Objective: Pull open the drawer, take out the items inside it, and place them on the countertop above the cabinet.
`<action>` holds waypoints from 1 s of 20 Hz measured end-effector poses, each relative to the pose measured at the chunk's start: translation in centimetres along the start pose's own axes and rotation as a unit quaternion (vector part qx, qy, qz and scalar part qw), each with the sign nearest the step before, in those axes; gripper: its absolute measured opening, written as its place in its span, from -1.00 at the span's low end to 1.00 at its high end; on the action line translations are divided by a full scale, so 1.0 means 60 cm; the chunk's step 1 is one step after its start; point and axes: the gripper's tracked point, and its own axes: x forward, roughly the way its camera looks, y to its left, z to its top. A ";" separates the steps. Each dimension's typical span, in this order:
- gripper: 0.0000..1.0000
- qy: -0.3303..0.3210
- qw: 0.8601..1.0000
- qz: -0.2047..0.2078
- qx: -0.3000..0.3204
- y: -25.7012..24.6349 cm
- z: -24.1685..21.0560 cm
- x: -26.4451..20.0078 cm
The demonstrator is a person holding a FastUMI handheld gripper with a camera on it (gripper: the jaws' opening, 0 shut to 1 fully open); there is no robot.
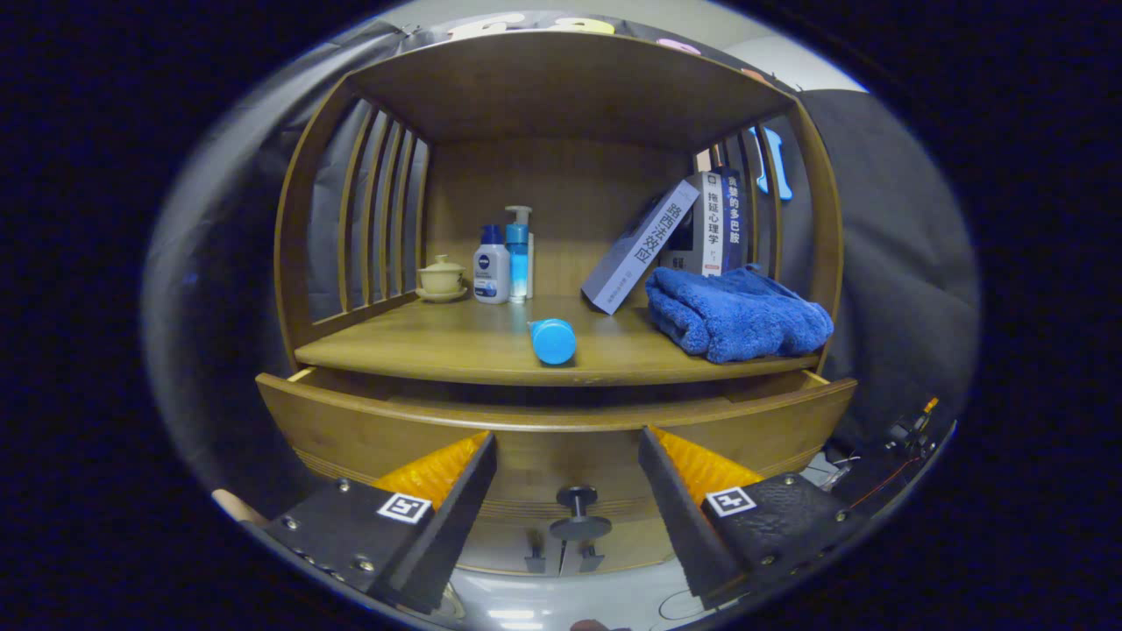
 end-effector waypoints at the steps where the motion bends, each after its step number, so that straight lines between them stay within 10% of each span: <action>1: 0.97 0.001 1.000 0.000 0.000 0.001 0.000 0.005; 20: 0.95 -0.001 1.000 -0.003 -0.023 0.008 0.016 0.065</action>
